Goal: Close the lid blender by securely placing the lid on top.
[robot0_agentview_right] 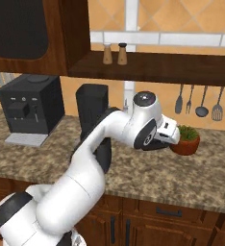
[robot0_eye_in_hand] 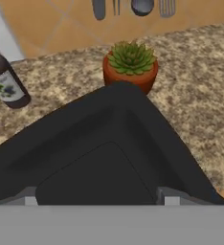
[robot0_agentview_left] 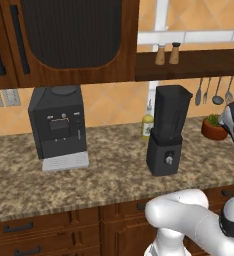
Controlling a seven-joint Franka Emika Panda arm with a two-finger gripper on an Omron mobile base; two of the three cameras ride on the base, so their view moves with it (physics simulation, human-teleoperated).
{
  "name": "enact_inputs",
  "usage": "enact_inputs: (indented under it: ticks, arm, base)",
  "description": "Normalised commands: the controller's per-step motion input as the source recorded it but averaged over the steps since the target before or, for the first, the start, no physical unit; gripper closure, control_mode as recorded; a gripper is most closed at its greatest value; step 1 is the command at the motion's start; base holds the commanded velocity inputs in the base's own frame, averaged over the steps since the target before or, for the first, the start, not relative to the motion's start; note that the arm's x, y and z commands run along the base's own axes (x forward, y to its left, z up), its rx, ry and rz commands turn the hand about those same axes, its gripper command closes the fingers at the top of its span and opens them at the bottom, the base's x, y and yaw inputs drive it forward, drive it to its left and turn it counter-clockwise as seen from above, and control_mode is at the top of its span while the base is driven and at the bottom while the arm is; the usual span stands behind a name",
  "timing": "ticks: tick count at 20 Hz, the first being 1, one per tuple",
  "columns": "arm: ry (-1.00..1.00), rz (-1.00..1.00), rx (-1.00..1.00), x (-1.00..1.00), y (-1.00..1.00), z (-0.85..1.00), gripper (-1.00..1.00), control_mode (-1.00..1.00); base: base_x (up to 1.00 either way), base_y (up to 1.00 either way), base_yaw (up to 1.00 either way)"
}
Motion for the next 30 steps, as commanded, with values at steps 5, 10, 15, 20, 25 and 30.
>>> enact_inputs:
  ticks: [5, 10, 15, 20, 25, 30]
  arm:
    - [-0.22, 0.00, 0.00, -0.01, 0.86, 0.70, 1.00, -1.00]
    - [-0.03, 0.00, 0.00, -0.09, 0.85, 0.87, 1.00, -1.00]
    - [0.00, 0.00, 0.00, -0.17, 0.80, 0.87, 1.00, -1.00]
    - [0.00, 0.00, 0.00, -0.12, 0.77, 0.79, 1.00, -1.00]
    - [0.02, 0.00, 0.00, 0.05, 0.51, 0.26, 1.00, -1.00]
    - [0.04, 0.00, 0.00, 0.32, 0.26, 0.00, 1.00, -1.00]
  base:
    - [0.00, 0.00, 0.00]
    - [0.00, 0.00, 0.00]
    - [0.00, 0.00, 0.00]
    - [0.00, 0.00, 0.00]
    - [0.00, 0.00, 0.00]
    - [0.00, 0.00, 0.00]
